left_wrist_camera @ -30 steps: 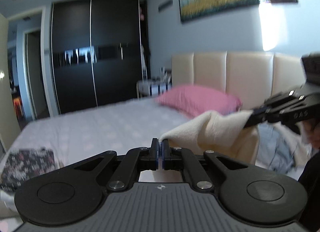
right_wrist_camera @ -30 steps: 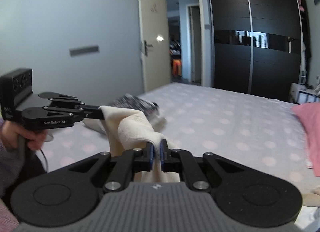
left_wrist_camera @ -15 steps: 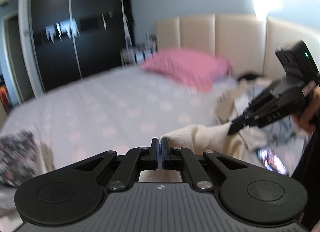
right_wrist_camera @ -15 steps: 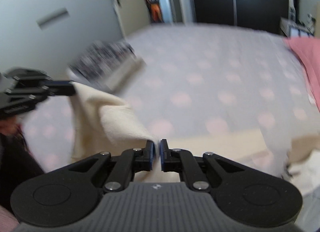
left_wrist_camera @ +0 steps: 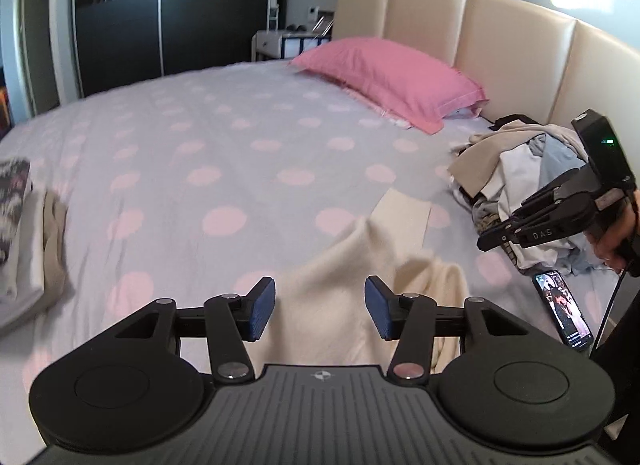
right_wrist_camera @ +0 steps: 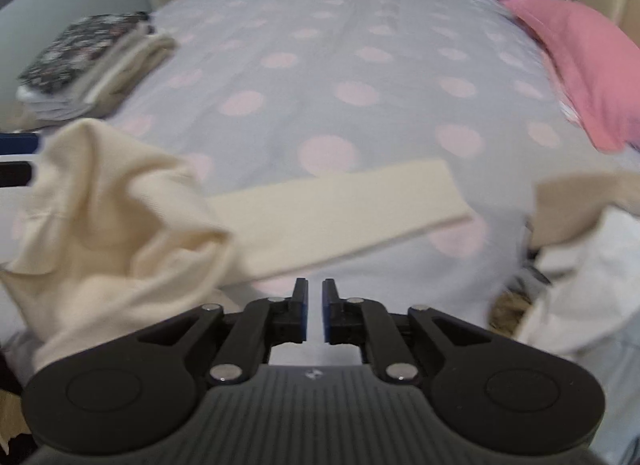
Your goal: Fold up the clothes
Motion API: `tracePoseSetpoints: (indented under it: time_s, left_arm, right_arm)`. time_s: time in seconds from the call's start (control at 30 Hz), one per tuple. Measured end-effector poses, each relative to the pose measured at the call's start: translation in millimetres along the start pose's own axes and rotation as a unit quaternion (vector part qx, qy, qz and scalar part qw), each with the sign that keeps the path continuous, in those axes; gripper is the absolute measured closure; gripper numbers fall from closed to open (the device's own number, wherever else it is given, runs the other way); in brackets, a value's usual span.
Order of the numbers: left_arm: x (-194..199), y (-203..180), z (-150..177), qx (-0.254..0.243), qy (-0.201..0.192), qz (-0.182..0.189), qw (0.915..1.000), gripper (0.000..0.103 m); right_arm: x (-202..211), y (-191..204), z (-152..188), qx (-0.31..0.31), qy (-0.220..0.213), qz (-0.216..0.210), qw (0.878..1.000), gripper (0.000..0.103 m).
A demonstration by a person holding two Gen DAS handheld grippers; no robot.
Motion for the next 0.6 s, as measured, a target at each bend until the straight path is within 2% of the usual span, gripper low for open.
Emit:
tracePoseSetpoints:
  time_s: [0.03, 0.07, 0.1, 0.17, 0.27, 0.3, 0.4, 0.53, 0.57, 0.6]
  left_arm:
    - [2, 1, 1, 0.002, 0.004, 0.001, 1.0000, 0.052]
    - [5, 0, 2, 0.000, 0.008, 0.002, 1.0000, 0.051]
    - [7, -3, 4, -0.003, 0.011, 0.004, 0.9999, 0.049]
    - [11, -11, 7, -0.012, 0.015, 0.013, 0.9997, 0.043]
    - [11, -24, 14, -0.025, 0.031, 0.030, 0.9988, 0.041]
    - [9, -29, 18, -0.029, 0.040, 0.036, 0.9981, 0.041]
    - [0, -39, 30, -0.051, 0.073, 0.039, 0.9953, 0.041]
    - [-10, -41, 44, -0.086, 0.103, 0.004, 0.9909, 0.043]
    - [-11, -41, 46, -0.091, 0.107, -0.004, 0.9901, 0.048]
    - [-11, -39, 48, -0.092, 0.108, -0.010, 0.9899, 0.053]
  right_arm:
    - [-1, 5, -2, 0.011, -0.006, -0.006, 1.000, 0.089]
    - [-2, 11, -4, 0.022, -0.011, -0.012, 1.000, 0.081]
    - [-3, 16, -6, 0.033, -0.017, -0.018, 0.999, 0.068]
    - [-5, 27, -9, 0.055, -0.028, -0.030, 0.998, 0.060]
    - [-9, 43, -16, 0.090, -0.041, -0.039, 0.994, 0.049]
    - [-11, 48, -18, 0.102, -0.044, -0.039, 0.993, 0.048]
    - [-18, 64, -25, 0.138, -0.053, -0.040, 0.988, 0.048]
    - [-31, 75, -30, 0.169, -0.053, -0.032, 0.984, 0.052]
    - [-33, 76, -30, 0.167, -0.047, -0.036, 0.984, 0.060]
    - [-36, 76, -30, 0.164, -0.041, -0.039, 0.985, 0.077]
Point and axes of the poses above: each gripper's, at about its wrist camera, not at the fingertips, and x roughly against the way its jaws point, y to its left, z to its underside, the point moved 4 cm from there along -x, roughly the way its jaws point, and after that the axes turned 5 degrees about -y, right-handed, at the moved point
